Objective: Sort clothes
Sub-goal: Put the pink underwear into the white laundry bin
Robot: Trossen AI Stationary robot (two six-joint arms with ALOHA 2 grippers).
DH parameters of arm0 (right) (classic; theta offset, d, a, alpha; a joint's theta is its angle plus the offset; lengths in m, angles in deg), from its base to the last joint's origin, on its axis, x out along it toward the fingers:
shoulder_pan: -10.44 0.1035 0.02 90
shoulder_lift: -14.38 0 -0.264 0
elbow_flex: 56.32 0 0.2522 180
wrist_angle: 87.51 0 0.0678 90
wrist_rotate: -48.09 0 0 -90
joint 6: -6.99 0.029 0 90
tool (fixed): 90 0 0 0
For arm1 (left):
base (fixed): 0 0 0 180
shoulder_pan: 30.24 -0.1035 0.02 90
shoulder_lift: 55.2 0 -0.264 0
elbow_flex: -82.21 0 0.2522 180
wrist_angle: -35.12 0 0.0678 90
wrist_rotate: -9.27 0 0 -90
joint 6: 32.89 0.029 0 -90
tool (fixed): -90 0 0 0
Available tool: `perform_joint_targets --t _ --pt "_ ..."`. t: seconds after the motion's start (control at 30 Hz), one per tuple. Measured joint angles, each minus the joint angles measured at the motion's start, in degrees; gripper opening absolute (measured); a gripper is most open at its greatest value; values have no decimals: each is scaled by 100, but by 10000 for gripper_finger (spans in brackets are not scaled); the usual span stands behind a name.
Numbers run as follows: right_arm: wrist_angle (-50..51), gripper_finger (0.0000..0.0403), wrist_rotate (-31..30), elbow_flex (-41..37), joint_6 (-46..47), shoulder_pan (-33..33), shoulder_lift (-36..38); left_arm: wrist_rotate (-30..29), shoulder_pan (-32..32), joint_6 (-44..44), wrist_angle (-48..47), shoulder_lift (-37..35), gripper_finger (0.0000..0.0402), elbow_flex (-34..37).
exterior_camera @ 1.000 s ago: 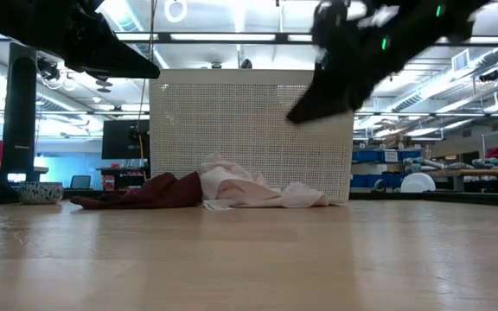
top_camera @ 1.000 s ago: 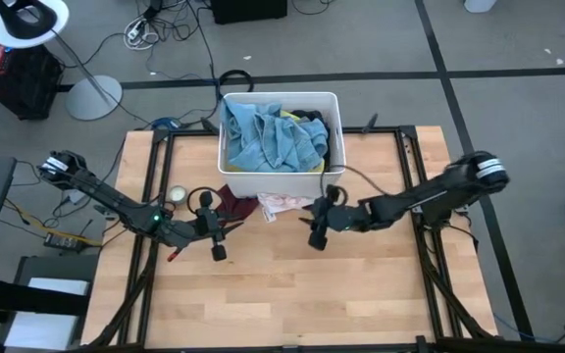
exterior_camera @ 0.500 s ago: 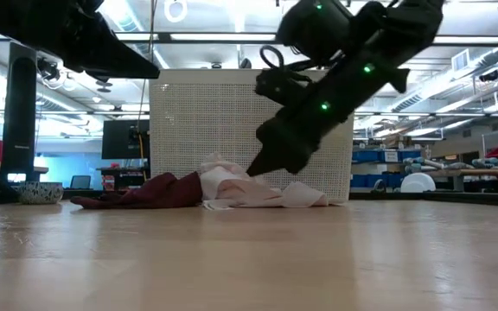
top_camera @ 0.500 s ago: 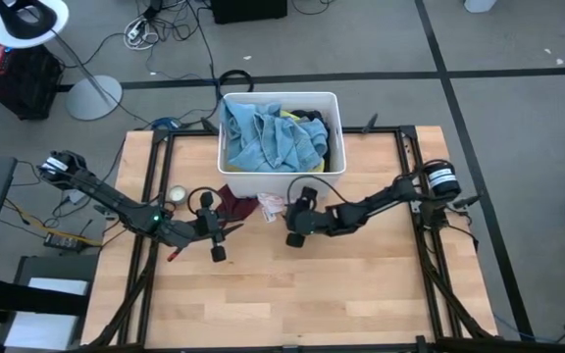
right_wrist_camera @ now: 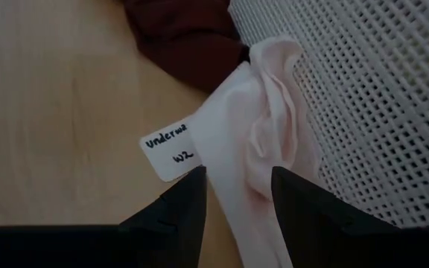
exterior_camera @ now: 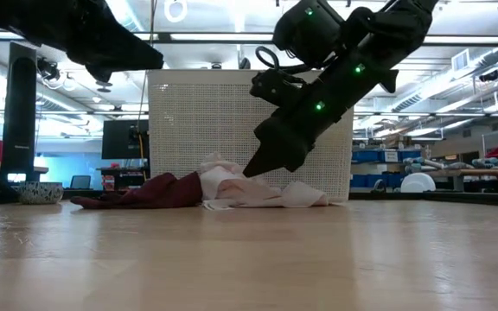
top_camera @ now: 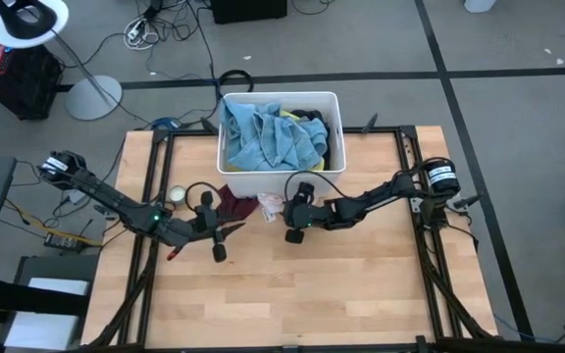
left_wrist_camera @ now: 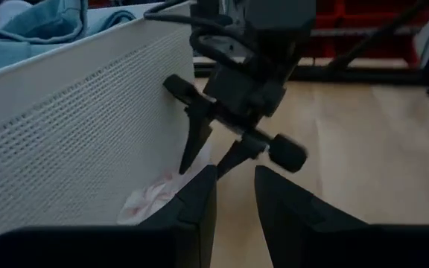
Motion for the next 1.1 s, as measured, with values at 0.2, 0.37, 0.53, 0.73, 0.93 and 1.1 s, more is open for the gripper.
perform_joint_targets --t 0.2,0.37,0.53,0.73,0.93,1.1 --pt "228 151 78 8 0 -44 8 815 -178 -127 257 0 99 -1" --pt "362 151 194 4 90 -55 9 1305 -221 -150 396 0 99 -1" --pt "452 151 196 2 172 -64 9 1392 -221 -150 432 0 99 -1" --pt "537 148 192 2 447 -150 -2 1397 -221 -150 435 2 99 -1" --pt "378 126 56 6 626 -168 -418 1402 -221 -150 471 2 99 -1" --pt "187 84 -297 27 997 -123 -716 1391 -221 24 472 2 99 -1"
